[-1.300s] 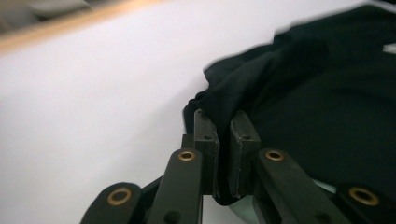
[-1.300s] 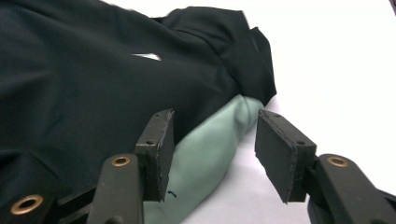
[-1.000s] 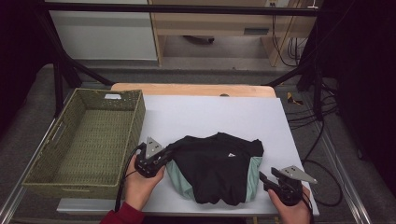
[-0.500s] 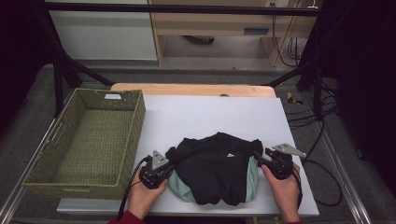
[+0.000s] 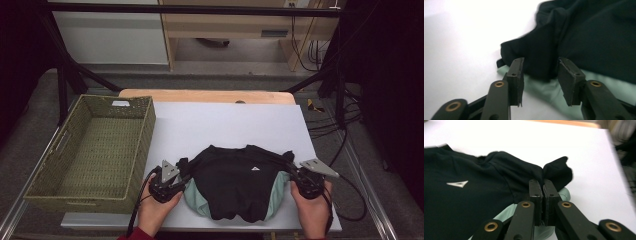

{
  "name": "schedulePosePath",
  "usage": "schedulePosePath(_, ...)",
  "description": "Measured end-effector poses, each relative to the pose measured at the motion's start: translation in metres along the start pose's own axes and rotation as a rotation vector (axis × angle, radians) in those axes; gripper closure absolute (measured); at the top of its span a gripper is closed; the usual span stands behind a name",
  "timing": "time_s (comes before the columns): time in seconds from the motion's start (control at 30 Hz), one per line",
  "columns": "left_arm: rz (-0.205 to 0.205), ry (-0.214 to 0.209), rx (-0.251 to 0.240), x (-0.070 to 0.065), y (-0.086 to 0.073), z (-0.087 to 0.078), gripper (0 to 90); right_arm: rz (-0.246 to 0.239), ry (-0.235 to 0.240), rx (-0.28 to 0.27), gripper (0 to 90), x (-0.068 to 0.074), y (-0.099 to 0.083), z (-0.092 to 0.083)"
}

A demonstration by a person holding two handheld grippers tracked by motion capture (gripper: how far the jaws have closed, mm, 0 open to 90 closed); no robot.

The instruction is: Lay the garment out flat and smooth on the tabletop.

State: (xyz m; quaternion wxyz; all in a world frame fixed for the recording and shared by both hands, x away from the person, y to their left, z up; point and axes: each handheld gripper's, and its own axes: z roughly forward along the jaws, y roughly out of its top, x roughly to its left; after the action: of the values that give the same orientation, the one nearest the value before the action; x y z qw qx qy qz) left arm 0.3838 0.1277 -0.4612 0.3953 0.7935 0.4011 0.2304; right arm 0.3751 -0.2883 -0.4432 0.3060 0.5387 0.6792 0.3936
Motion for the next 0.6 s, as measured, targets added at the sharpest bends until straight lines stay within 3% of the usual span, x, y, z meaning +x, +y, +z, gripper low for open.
schedulePosePath(0.1,-0.006,0.011,-0.026,0.001,0.003,-0.004,53.4,0.052,-0.041,0.038,87.5,-0.012,-0.011,-0.01)
schedulePosePath(0.2,-0.006,0.01,-0.023,0.002,0.003,0.0,51.7,0.108,-0.025,0.095,84.5,-0.022,-0.026,-0.01)
schedulePosePath(0.27,0.007,0.008,-0.016,0.0,0.003,0.006,49.9,0.119,-0.016,0.115,79.6,-0.024,-0.031,-0.008)
schedulePosePath(0.37,0.054,0.014,-0.008,-0.003,0.005,0.016,46.0,0.124,-0.017,0.09,70.3,-0.024,-0.03,-0.008)
schedulePosePath(0.47,0.073,-0.015,0.032,-0.004,0.006,0.03,42.7,0.113,-0.016,0.065,62.4,-0.021,-0.029,-0.008)
schedulePosePath(0.5,0.073,-0.03,0.04,-0.004,0.005,0.033,45.2,0.112,-0.017,0.068,60.4,-0.021,-0.029,-0.007)
schedulePosePath(0.6,0.059,-0.072,0.049,-0.004,0.001,0.036,63.8,0.112,-0.013,0.073,59.1,-0.02,-0.03,-0.005)
